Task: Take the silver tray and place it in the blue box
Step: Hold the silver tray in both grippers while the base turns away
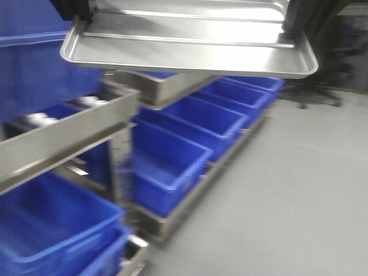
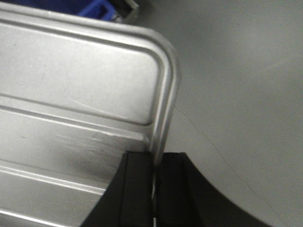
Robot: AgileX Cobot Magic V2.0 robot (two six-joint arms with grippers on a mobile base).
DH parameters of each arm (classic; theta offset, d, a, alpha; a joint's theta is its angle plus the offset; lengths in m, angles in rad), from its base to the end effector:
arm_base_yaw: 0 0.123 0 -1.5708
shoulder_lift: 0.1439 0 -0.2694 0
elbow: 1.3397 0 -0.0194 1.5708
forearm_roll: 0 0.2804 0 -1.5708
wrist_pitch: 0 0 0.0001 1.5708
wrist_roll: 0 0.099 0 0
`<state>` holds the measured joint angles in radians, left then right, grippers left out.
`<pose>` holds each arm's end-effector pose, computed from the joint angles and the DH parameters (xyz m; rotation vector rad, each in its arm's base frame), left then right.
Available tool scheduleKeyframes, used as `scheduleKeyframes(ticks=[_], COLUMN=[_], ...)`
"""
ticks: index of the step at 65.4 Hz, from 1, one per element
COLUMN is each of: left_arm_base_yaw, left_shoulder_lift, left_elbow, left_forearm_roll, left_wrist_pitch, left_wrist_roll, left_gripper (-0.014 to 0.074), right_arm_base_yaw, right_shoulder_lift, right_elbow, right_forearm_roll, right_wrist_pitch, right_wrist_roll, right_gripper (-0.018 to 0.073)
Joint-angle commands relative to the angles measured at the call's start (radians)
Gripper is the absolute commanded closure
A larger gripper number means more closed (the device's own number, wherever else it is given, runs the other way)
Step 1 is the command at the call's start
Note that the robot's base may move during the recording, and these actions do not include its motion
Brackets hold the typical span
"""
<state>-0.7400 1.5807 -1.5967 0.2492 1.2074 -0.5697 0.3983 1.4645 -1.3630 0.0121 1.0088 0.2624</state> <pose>0.2830 -0.2275 0.3518 0.2663 2.6057 -0.1139 0.3151 0.1337 0.3230 -0.1730 2.6102 0.2533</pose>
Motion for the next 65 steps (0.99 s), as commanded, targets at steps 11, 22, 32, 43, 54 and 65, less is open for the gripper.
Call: scheduleKeyframes(ticks=[11,22,32,43,54,65], left_arm_base_yaw=[-0.003,-0.003,-0.003,-0.003,-0.003,-0.003], left_shoulder_lift=[-0.039,-0.039,-0.039,-0.039,-0.039,-0.039], left_elbow=[-0.022,-0.022,-0.022,-0.022,-0.022,-0.022], left_forearm_roll=[0.036,0.036,0.036,0.036,0.036,0.036], left_wrist_pitch=[0.013,0.013,0.013,0.013,0.013,0.013], left_wrist_roll=[0.036,0.036,0.036,0.036,0.036,0.036], left_gripper=[0.0694,0.0694,0.0694,0.0694,0.0694,0.0694], right_arm_base_yaw=[-0.005,-0.005,-0.005,-0.005,-0.005,-0.005], right_shoulder_lift=[-0.041,-0.041,-0.041,-0.041,-0.041,-0.041], right_elbow=[-0.04,-0.04,-0.04,-0.04,-0.04,-0.04], right_forearm_roll=[-0.043,-0.043,-0.043,-0.043,-0.043,-0.043], right_wrist_pitch=[-0.057,-0.057,-0.057,-0.057,-0.057,-0.057], right_wrist_roll=[-0.018,-0.018,-0.018,-0.018,-0.018,-0.018], right_gripper=[0.0502,0.0502,0.0502,0.0502,0.0502,0.0502])
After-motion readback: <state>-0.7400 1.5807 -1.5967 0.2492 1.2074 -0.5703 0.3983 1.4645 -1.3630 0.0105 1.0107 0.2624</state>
